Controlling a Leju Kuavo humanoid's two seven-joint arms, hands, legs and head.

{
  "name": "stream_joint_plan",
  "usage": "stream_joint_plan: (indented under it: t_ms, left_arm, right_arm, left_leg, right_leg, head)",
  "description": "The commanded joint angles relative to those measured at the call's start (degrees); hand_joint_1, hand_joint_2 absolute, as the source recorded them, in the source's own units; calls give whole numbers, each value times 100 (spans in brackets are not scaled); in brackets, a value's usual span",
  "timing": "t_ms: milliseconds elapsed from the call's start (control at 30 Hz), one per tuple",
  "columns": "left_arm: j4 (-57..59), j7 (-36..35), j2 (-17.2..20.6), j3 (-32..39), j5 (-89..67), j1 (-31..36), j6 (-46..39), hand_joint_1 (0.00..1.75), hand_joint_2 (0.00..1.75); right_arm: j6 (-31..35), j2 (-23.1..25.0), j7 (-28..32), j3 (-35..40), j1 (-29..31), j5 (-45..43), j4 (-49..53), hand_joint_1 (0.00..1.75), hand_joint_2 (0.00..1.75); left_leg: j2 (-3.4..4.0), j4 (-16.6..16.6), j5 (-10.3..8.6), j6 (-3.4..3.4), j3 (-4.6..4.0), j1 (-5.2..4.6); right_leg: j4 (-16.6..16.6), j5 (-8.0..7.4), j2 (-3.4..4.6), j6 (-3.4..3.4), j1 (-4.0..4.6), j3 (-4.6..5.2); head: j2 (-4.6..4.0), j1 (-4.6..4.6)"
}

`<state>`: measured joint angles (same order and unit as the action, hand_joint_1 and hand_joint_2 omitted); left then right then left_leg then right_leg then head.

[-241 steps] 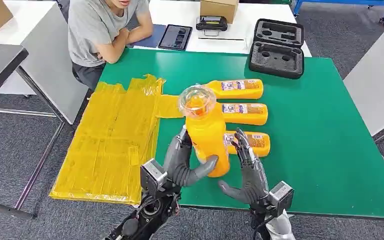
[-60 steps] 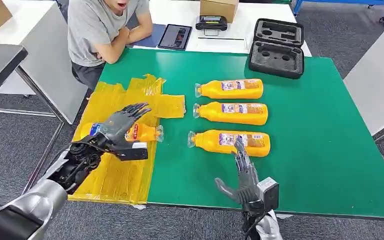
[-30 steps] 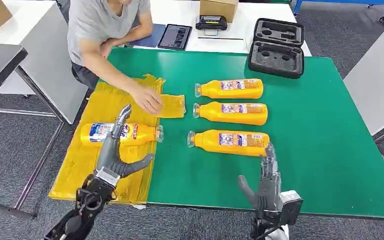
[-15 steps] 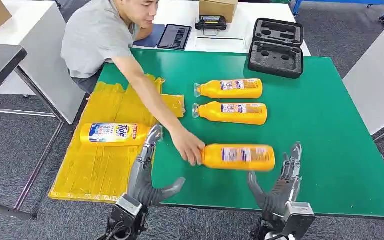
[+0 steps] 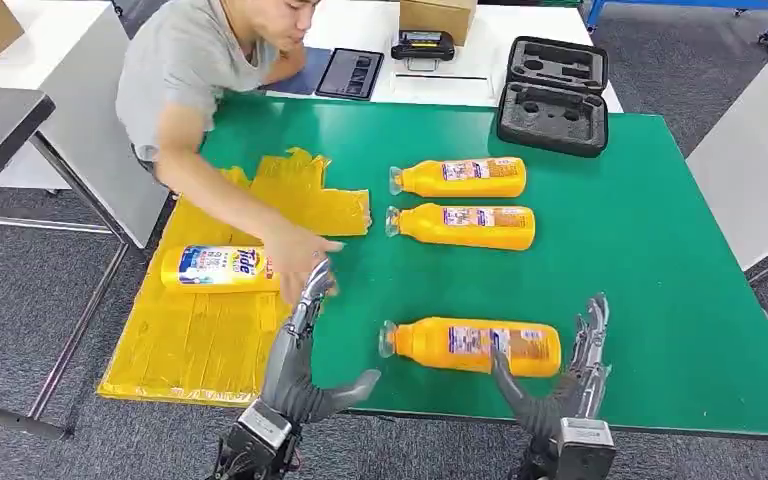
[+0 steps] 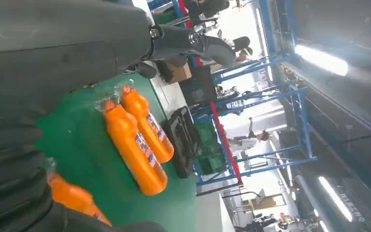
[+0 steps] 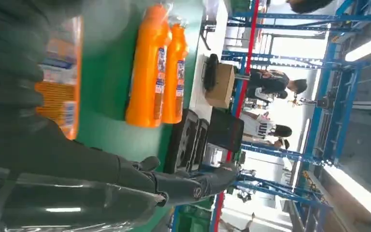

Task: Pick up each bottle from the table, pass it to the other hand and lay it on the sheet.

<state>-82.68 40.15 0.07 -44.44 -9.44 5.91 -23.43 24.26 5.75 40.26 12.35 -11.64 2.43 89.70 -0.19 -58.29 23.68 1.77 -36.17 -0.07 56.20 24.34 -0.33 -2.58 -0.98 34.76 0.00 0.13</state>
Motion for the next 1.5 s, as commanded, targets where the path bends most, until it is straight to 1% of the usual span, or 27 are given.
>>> stream_joint_plan:
  t_ms: [33,67,100,167,200,233,300,367,400,433,500,533,633,667,700,900,967,1000,1033,1133,1167,1300,1333,1400,1433,1467,1500]
  left_arm:
    - [267,-15,94,-119,5,130,172,0,175]
    - [302,-15,83,-149,-11,165,190,0,175]
    - [339,-15,58,-188,0,233,223,0,175]
    - [319,-15,29,-187,61,309,278,0,175]
    - [335,-15,-15,-136,118,357,385,0,175]
    - [253,-15,-18,-73,217,391,544,0,175]
    - [196,-15,-25,55,263,411,537,0,175]
    - [124,-15,-38,147,310,370,551,0,175]
    - [75,-15,-30,192,315,327,589,0,175]
    - [63,-15,-29,207,289,297,575,0,175]
    - [-4,-15,-28,187,253,253,495,0,175]
    - [-4,-15,-28,187,253,253,495,0,175]
    - [-62,-15,-72,229,311,233,583,0,175]
    - [-61,-15,-76,229,298,237,584,0,175]
    - [-47,-15,-87,230,263,247,576,0,175]
    - [-26,-15,-85,228,228,260,549,0,175]
    - [-26,-15,-85,228,228,260,549,0,175]
    - [-12,-15,-70,223,232,276,552,0,175]
    - [-4,-15,-65,214,235,290,547,0,175]
    - [17,-15,-85,195,275,327,555,0,175]
    - [16,-15,-86,187,284,332,568,0,175]
    - [47,-15,-117,133,262,369,552,0,175]
    - [54,-15,-121,128,271,372,564,0,175]
    - [59,-15,-122,109,259,377,557,0,175]
    - [58,-15,-127,107,260,381,563,0,175]
    - [58,-15,-127,107,260,381,563,0,175]
    - [37,-15,-122,98,255,394,597,0,175]
  right_arm:
    - [138,-434,-26,163,26,385,-499,0,175]
    - [143,-482,-26,160,21,551,-624,0,175]
    - [150,-636,-159,246,12,1012,-711,0,175]
    - [56,-794,-559,325,-42,1571,-600,0,175]
    - [-47,-877,-819,355,-93,1892,-445,0,175]
    - [-188,-1012,-1108,452,-110,2363,-293,0,175]
    - [-383,-1197,-1324,543,-79,2684,-249,0,175]
    - [-328,-1326,-1575,609,-12,3254,-406,0,175]
    - [-331,-1334,-1662,588,72,3445,-535,0,175]
    - [-454,-1382,-1768,593,160,3585,-650,0,175]
    - [-692,-1553,-2003,543,383,3837,-892,0,175]
    - [-692,-1553,-2003,543,383,3837,-892,0,175]
    - [-690,-1691,-1986,332,520,3890,-1098,0,175]
    - [-711,-1696,-1984,321,524,3886,-1100,0,175]
    - [-775,-1703,-1983,289,538,3858,-1089,0,175]
    - [-809,-1707,-1973,297,577,3925,-1065,0,175]
    - [-809,-1707,-1973,297,577,3925,-1065,0,175]
    - [-854,-1709,-1997,328,650,4014,-1069,0,175]
    - [-928,-1733,-2004,335,710,4038,-1091,0,175]
    - [-1096,-1790,-2010,310,860,4080,-1160,0,175]
    - [-1111,-1797,-2011,299,877,4094,-1173,0,175]
    - [-1231,-1852,-1989,248,934,4163,-1162,0,175]
    - [-1328,-1875,-1975,234,947,4117,-1148,0,175]
    - [-1463,-1941,-1954,202,1022,4075,-1182,0,175]
    - [-1523,-1958,-1942,192,1063,4064,-1225,0,175]
    - [-1523,-1958,-1942,192,1063,4064,-1225,0,175]
    - [-1698,-1982,-1952,194,1101,4015,-1284,0,175]
  left_leg:
    - [-1,7,3,-5,18,4]
    - [-2,10,8,-8,34,6]
    - [-2,9,12,-10,43,9]
    - [-9,12,11,-9,44,11]
    - [-10,7,5,-5,23,5]
    - [-8,7,11,-8,37,8]
    - [-10,2,17,-9,41,6]
    - [-2,2,6,-5,18,2]
    - [1,3,13,-8,33,6]
    - [2,3,5,-5,14,3]
    - [9,3,7,-6,18,5]
    - [9,5,14,-9,37,5]
    - [13,6,9,-6,27,3]
    - [19,7,22,-12,58,7]
    - [1,5,3,-4,15,2]
    - [10,6,13,-9,36,5]
    - [1,5,6,-6,21,2]
    - [3,3,12,-10,32,4]
    - [3,2,6,-5,15,3]
    - [16,0,17,-10,39,6]
    - [22,-3,32,-17,68,11]
    - [5,0,19,-11,49,8]
    - [2,3,6,-4,23,2]
    - [2,3,4,-3,19,2]
    - [6,1,15,-8,40,6]
    - [5,3,4,-3,17,-1]
    - [9,4,12,-7,36,1]
  right_leg:
    - [-9,3,0,7,4,-20]
    - [-14,7,-1,11,7,-36]
    - [-15,10,-2,13,9,-46]
    - [-21,9,-8,12,11,-51]
    - [-12,6,-9,6,5,-28]
    - [-14,11,-8,10,8,-42]
    - [-8,17,-9,12,7,-46]
    - [-6,5,-2,6,3,-19]
    - [-9,10,2,10,7,-36]
    - [-6,2,3,6,3,-16]
    - [-9,0,11,7,6,-19]
    - [-11,7,10,11,7,-38]
    - [-11,1,14,7,4,-27]
    - [-16,10,21,15,9,-58]
    - [-8,0,2,5,3,-18]
    - [-10,6,10,10,6,-37]
    - [-6,3,1,6,3,-23]
    - [-6,8,3,10,6,-34]
    - [-5,1,3,5,4,-16]
    - [-5,7,16,11,8,-38]
    - [-5,19,22,20,13,-67]
    - [-10,11,6,13,9,-54]
    - [-6,3,2,5,3,-25]
    - [-6,2,2,5,3,-22]
    - [-9,10,7,11,7,-44]
    - [-5,1,5,4,0,-18]
    - [-7,7,10,9,3,-37]
  head:
    - [0,-2]
    - [0,-4]
    - [0,-2]
    - [0,-4]
    - [0,-2]
    - [0,0]
    - [0,-2]
    - [0,-4]
    - [0,0]
    - [0,-2]
    - [0,-2]
    - [0,-2]
    - [0,-4]
    - [0,-2]
    - [0,-2]
    - [0,-2]
    - [0,-2]
    - [0,-2]
    - [0,-4]
    - [0,-2]
    - [0,-4]
    - [0,-2]
    - [0,-4]
    - [0,-2]
    - [0,-2]
    - [0,-2]
    - [0,-2]
